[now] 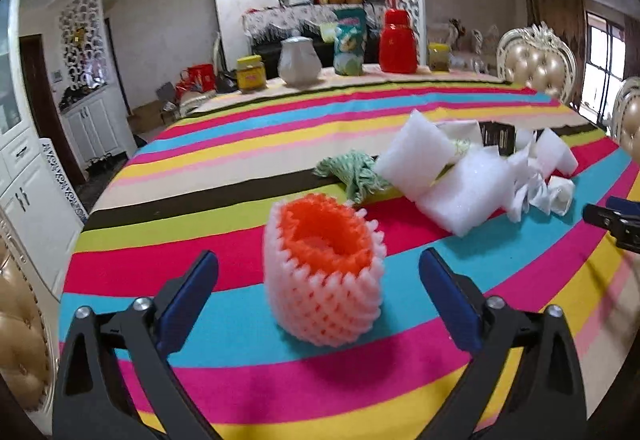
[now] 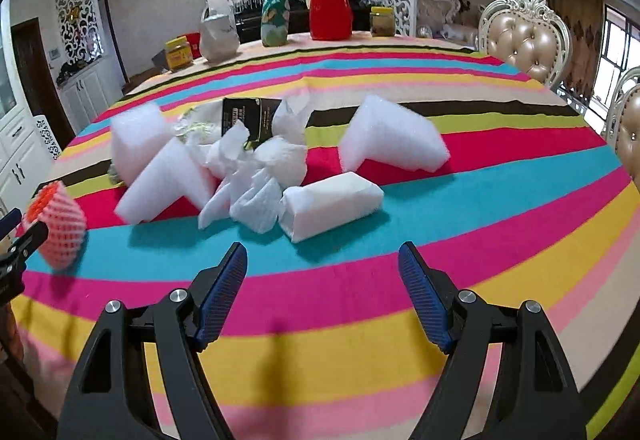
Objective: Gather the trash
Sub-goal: 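Grasp a second orange foam net with the left tool while the right tool grasps a white foam piece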
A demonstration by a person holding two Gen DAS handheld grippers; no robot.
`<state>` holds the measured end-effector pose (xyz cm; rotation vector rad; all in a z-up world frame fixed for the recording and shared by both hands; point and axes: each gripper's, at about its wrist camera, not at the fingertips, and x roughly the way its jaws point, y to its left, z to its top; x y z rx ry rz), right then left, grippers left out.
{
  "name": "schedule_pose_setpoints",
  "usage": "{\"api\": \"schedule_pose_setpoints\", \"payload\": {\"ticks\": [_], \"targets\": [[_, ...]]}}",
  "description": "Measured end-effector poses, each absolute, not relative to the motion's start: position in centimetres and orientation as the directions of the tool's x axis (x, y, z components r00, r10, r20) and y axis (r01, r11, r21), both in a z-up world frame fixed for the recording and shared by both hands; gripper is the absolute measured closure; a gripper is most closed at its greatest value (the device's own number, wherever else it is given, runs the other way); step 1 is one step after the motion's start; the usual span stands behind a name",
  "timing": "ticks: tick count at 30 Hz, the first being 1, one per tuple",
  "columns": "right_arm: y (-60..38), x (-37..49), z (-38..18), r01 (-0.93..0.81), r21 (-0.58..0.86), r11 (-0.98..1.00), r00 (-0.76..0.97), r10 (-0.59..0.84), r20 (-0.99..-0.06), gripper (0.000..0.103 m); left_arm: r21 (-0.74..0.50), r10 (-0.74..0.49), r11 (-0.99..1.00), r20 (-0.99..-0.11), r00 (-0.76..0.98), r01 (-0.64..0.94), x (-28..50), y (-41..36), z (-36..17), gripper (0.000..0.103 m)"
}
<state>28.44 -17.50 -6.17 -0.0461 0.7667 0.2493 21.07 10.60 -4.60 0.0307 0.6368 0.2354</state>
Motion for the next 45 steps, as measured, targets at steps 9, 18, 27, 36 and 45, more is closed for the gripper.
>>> {"api": "schedule_pose_setpoints", "payload": {"ticks": [9, 18, 27, 36, 45], "targets": [[-16.0, 32.1, -6.8, -0.177, 0.05, 0.983, 0.674, 0.158, -0.722, 0.034, 0.013, 0.12, 0.991, -0.555, 0.823, -0.135, 23.5, 10.4, -4.3, 0.073], [-15.7, 35.1, -8.0, -0.067, 0.054, 0.996, 0.622, 0.084, -0.778, 0.055, 0.045, 0.169, 0.986, -0.301, 0.939, -0.164, 20.0, 9.7, -2.1, 0.072], [-16.2, 32.6, -6.7, -0.124, 0.04, 0.991, 0.685, 0.115, -0.72, 0.075, 0.002, 0.146, 0.988, -0.333, 0.931, -0.154, 20.5, 10.4, -2.2, 0.071], [-15.1, 28.2, -4.9, -0.222, 0.011, 0.975, 0.746, 0.177, -0.642, 0.076, -0.041, 0.107, 0.991, -0.343, 0.933, -0.129, 20.5, 10.9, -2.5, 0.071], [-15.0, 21.2, -2.0, -0.314, 0.028, 0.949, 0.796, 0.279, -0.536, 0.076, -0.045, 0.005, 0.999, -0.308, 0.951, -0.02, 17.4, 6.7, -1.1, 0.071]]}}
